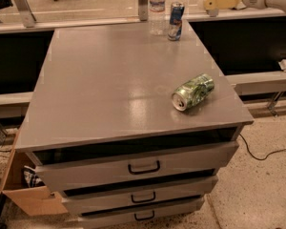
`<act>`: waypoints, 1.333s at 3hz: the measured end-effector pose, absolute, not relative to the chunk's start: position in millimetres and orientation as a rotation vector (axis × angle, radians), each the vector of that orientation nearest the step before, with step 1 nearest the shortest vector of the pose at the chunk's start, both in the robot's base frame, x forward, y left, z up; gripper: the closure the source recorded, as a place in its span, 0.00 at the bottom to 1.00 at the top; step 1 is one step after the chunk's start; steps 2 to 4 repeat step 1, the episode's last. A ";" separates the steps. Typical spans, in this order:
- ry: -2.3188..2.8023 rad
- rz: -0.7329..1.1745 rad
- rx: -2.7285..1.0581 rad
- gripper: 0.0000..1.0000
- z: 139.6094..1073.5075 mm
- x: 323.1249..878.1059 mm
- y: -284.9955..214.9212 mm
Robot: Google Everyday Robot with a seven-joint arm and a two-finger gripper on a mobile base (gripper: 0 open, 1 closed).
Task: Move redbull can near water bottle
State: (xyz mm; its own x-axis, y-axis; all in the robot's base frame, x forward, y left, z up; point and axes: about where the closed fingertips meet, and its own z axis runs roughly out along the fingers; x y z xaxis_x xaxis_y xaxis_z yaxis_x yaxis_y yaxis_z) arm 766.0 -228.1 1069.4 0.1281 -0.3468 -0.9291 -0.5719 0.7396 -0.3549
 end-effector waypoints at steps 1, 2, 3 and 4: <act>1.476 0.188 -0.797 0.00 1069.0 763.9 -227.8; 1.476 0.188 -0.797 0.00 1069.0 763.9 -227.8; 1.476 0.188 -0.797 0.00 1069.0 763.9 -227.8; 1.476 0.188 -0.797 0.00 1069.0 763.9 -227.8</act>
Offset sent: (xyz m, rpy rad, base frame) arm 0.0000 0.0000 0.0000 0.0000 0.0000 0.0000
